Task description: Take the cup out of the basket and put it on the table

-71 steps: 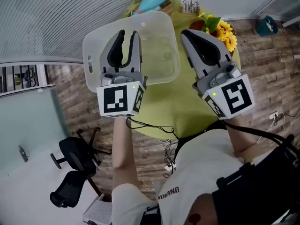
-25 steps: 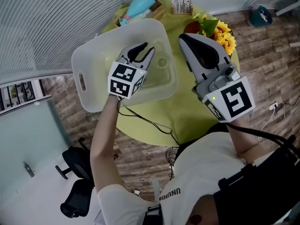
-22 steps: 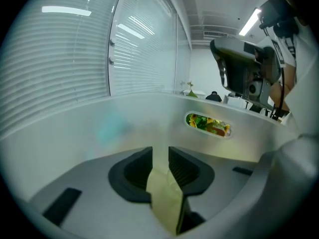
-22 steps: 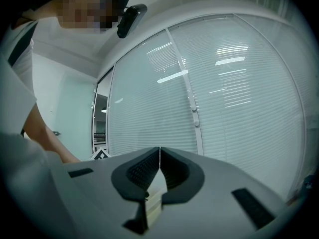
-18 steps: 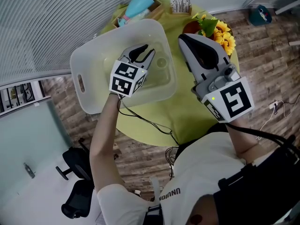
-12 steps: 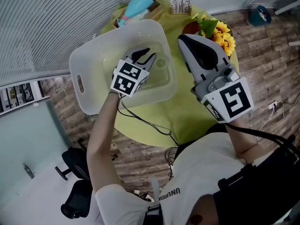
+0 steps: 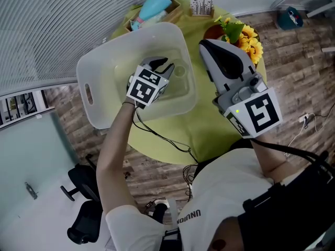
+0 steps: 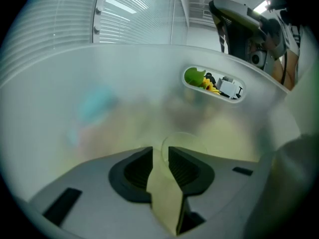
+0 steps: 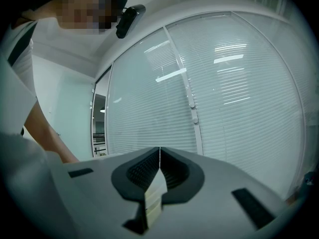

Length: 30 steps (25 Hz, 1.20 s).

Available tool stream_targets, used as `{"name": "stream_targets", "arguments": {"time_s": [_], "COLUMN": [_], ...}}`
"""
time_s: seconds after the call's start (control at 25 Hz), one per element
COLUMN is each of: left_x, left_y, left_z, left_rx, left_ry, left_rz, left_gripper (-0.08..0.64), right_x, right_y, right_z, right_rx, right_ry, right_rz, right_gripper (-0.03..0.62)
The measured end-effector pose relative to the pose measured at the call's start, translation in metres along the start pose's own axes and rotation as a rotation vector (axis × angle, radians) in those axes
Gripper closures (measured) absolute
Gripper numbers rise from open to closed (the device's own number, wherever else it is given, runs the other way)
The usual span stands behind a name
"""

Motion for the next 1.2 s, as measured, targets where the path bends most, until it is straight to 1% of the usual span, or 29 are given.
{"name": "stream_targets", "arguments": {"time_s": [0.16, 0.64, 0.76, 1.2], "left_x": [0.001, 0.003, 0.003, 0.005], "left_y": [-0.004, -0.011, -0.013, -0.012], "left_z": [0.004, 0.008, 0.012, 0.014], "left_rx": [-0.027, -0.060, -0.087, -0.112], "left_ry": [0.034, 0.063, 0.051, 0.026], "left_rz": [0.007, 0.003, -0.007, -0.016], "left_gripper": [0.451, 0.495, 0.520, 0.523], "right_x": [0.000, 0.002, 0.003, 0.001], "right_y": [0.001, 0.003, 0.003, 0.004], "right_z": [-0.001, -0.001, -0.001, -0.004], "right_rx": [0.005, 0.006, 0.004, 0.018], "right_ry": [-0.004, -0.010, -0.011, -0.024], "right_rz": [0.002, 0.015, 0.020, 0.022], "right_gripper": [0.572, 0.572, 0.572, 0.572]}}
Point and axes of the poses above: the fingertips, and each gripper's own axes: y backward along the fingers, x to its right, z out of its underside, the point moved 2 cm from there along y, backward along the fingers, and after that the axes turned 10 degrees about y, right-handed, at the moved point
